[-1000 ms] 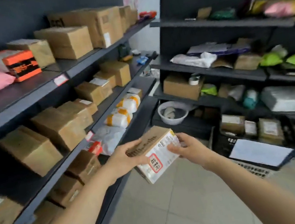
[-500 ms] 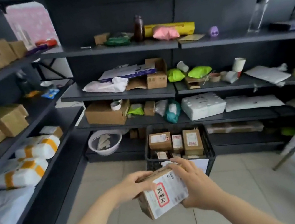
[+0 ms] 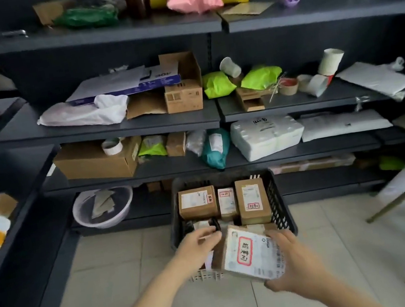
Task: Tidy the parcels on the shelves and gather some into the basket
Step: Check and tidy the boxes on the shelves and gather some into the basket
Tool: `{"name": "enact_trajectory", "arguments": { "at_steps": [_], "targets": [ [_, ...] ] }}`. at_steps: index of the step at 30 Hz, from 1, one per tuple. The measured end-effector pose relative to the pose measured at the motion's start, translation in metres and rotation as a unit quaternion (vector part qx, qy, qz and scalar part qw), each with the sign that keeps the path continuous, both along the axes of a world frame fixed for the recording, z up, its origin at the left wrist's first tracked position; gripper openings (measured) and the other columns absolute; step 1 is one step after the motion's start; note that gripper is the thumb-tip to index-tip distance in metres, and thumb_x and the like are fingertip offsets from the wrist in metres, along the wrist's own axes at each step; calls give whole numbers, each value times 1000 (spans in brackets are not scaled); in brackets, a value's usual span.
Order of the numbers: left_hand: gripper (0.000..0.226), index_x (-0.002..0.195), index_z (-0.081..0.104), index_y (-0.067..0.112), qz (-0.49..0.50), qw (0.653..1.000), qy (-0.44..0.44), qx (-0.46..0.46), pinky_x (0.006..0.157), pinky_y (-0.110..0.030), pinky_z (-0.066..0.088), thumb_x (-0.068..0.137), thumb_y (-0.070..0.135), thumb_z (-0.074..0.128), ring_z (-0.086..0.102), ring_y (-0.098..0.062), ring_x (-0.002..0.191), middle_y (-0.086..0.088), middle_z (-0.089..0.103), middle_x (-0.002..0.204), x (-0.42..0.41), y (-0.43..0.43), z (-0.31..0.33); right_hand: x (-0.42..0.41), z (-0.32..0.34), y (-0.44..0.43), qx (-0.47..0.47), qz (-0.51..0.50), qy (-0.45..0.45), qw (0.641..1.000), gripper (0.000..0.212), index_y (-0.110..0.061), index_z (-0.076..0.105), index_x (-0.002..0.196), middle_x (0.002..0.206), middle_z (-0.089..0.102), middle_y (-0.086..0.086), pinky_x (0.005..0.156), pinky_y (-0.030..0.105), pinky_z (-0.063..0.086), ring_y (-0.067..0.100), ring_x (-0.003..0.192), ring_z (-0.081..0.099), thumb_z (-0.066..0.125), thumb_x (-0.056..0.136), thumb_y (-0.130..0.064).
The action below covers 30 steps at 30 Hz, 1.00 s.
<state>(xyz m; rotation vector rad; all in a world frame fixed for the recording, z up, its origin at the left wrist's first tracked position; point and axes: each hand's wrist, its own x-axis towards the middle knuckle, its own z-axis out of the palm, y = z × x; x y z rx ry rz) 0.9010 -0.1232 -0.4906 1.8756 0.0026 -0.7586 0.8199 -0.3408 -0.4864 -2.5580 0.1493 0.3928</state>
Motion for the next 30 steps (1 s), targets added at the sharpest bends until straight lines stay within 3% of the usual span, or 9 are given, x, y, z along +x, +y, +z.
{"name": "enact_trajectory", "arguments": {
  "at_steps": [3, 7, 10, 11, 16, 21, 25, 30],
  "targets": [
    [28, 120, 59, 15, 86, 996, 11, 29, 95, -24, 42, 93, 23, 57, 56, -12, 106, 0, 61, 118, 61, 11, -34, 74, -31, -8, 1, -96, 23, 995, 96, -22, 37, 133, 112, 39, -9, 80, 20, 43, 9, 101, 46, 82, 54, -54],
    [31, 123, 59, 9, 99, 984, 21, 144, 92, -25, 44, 92, 14, 57, 61, -17, 108, -6, 64, 121, 114, 43, -93, 153, -90, -1, 49, -223, 97, 969, 97, -15, 36, 132, 118, 43, 3, 88, 36, 48, 22, 108, 50, 82, 54, -50],
    [31, 124, 59, 6, 75, 974, 10, 214, 86, -24, 42, 93, 7, 53, 60, -20, 111, -9, 64, 121, 141, 56, -138, 197, -142, 19, 71, -252, 149, 954, 89, -11, 33, 132, 117, 42, 6, 92, 41, 46, 28, 111, 50, 79, 63, -44],
    [33, 126, 57, 7, 57, 971, 6, 232, 84, -22, 40, 94, 7, 52, 59, -19, 113, -8, 63, 123, 147, 57, -152, 209, -159, 27, 70, -250, 165, 951, 87, -10, 32, 131, 120, 43, 7, 93, 41, 45, 29, 112, 49, 78, 65, -44],
    [50, 143, 36, 11, 28, 953, 23, 300, 104, -25, 35, 96, 20, 50, 48, -19, 127, -8, 47, 140, 163, 66, -235, 254, -244, 70, 64, -232, 221, 945, 92, -12, 22, 137, 131, 36, 10, 94, 41, 43, 31, 121, 45, 69, 69, -51],
    [54, 141, 38, 24, 14, 956, 4, 294, 89, -18, 43, 91, 15, 56, 57, -11, 106, 3, 58, 116, 159, 66, -291, 270, -315, 112, 40, -207, 255, 944, 96, -21, 12, 143, 137, 30, 11, 86, 38, 43, 32, 121, 46, 66, 74, -61],
    [60, 143, 36, 28, 27, 959, -11, 281, 92, -24, 48, 89, 16, 59, 60, -11, 104, 4, 62, 115, 156, 73, -309, 263, -349, 140, 74, -135, 289, 945, 73, -20, 20, 143, 138, 36, 10, 88, 41, 46, 32, 118, 51, 57, 87, -51],
    [62, 147, 27, 28, -11, 956, -12, 291, 95, -26, 45, 92, 32, 56, 57, -13, 110, 1, 54, 128, 158, 81, -295, 268, -342, 136, 77, -80, 296, 949, 73, -20, 14, 148, 139, 39, 10, 93, 43, 45, 32, 122, 49, 53, 92, -46]
  ]
}}
